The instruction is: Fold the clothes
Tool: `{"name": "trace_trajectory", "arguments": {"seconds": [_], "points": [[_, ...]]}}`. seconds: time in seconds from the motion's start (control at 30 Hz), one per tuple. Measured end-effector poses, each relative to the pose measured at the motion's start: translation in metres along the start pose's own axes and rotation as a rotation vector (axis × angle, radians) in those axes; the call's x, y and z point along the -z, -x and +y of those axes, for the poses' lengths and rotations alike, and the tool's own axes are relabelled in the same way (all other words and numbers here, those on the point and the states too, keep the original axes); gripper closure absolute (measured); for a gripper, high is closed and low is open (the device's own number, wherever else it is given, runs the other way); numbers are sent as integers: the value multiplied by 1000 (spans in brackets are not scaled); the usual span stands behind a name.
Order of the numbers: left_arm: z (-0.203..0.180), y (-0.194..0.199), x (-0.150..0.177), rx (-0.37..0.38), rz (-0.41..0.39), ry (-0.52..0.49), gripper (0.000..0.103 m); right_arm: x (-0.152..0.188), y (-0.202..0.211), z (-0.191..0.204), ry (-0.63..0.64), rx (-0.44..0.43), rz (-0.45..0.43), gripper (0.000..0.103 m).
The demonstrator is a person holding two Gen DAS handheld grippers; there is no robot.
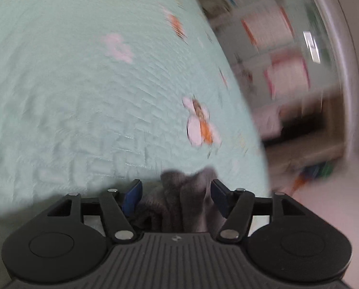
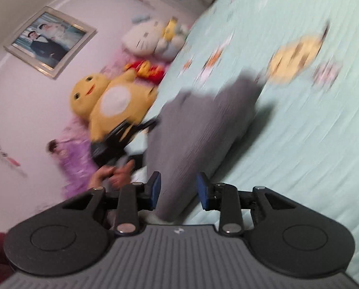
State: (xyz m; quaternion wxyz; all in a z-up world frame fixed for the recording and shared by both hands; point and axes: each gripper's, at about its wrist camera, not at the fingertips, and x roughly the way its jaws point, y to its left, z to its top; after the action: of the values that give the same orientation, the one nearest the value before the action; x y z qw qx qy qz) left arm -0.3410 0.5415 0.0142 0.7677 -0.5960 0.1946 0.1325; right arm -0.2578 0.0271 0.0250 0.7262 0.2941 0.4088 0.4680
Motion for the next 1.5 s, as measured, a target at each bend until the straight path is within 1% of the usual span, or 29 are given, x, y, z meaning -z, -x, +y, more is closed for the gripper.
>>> {"name": "trace_trajectory", "arguments": {"seconds": [0.03, 0.07, 0.1, 0.13, 0.17, 0.2, 0.27, 0.3, 0.33, 0.37, 0.4, 0.43, 0.47, 0.5, 0.53, 0.57, 0.6, 0.63, 0.7, 0.73, 0.8, 0.83, 0.97, 1.07, 1.17, 1.3, 1.5], "points": [[-4, 3, 5, -3, -7, -23, 38, -10, 6, -4, 16, 24, -34, 68], [-17, 9, 18, -7, -11, -101, 39, -20, 11, -8, 30, 43, -70, 65], [-30, 15, 31, -11, -15, -178, 39, -29, 14, -14, 43, 57, -106, 59], [-43, 20, 45, -15, -19, -256, 39, -38, 17, -20, 51, 67, -136, 55], [-56, 26, 58, -19, -23, -334, 39, -46, 15, -28, 49, 68, -153, 55], [-69, 32, 71, -23, -27, -411, 39, -51, 11, -35, 46, 52, -157, 55], [-96, 43, 97, -31, -34, -566, 39, -58, 0, -41, 69, -29, -136, 55], [-109, 49, 110, -34, -38, -644, 39, -59, -5, -41, 101, -67, -115, 55], [-120, 49, 129, -27, -15, -724, 39, -61, -9, -40, 132, -106, -94, 55], [-126, 46, 152, -9, 34, -799, 39, -62, -13, -40, 160, -135, -73, 55], [-129, 43, 172, -4, 75, -863, 40, -64, -17, -42, 172, -130, -62, 56], [-129, 40, 188, -13, 102, -913, 41, -68, -19, -47, 162, -95, -69, 56], [-127, 37, 201, -27, 121, -952, 43, -71, -20, -54, 142, -61, -78, 55], [-124, 36, 209, -49, 130, -993, 43, -75, -19, -65, 94, -34, -92, 55], [-118, 35, 214, -77, 133, -1037, 44, -78, -17, -77, 40, -35, -104, 55], [-113, 34, 220, -104, 135, -1080, 44, -79, -16, -85, -2, -61, -112, 55], [-107, 31, 220, -124, 139, -1096, 43, -79, -16, -92, -38, -97, -112, 55], [-100, 26, 216, -138, 144, -1084, 43, -80, -18, -96, -61, -134, -102, 55], [-87, 18, 211, -157, 149, -1066, 41, -80, -26, -95, -53, -163, -66, 57], [-85, 18, 211, -158, 146, -1078, 40, -80, -30, -94, -45, -172, -47, 58], [-85, 15, 211, -165, 142, -1118, 40, -81, -37, -93, -33, -183, -27, 69], [-84, 16, 212, -165, 142, -1123, 40, -82, -40, -92, -28, -187, -21, 70], [-83, 17, 210, -159, 135, -1125, 38, -87, -49, -87, 18, -198, 19, 72], [-80, 21, 214, -149, 118, -1129, 38, -90, -40, -78, 92, -194, 43, 71], [-77, 21, 216, -143, 106, -1133, 37, -86, -31, -66, 185, -192, 40, 71], [-78, 19, 215, -140, 103, -1131, 36, -85, -29, -63, 216, -180, 37, 71], [-77, 18, 213, -136, 107, -1118, 36, -89, -36, -72, 206, -148, 30, 69]]}}
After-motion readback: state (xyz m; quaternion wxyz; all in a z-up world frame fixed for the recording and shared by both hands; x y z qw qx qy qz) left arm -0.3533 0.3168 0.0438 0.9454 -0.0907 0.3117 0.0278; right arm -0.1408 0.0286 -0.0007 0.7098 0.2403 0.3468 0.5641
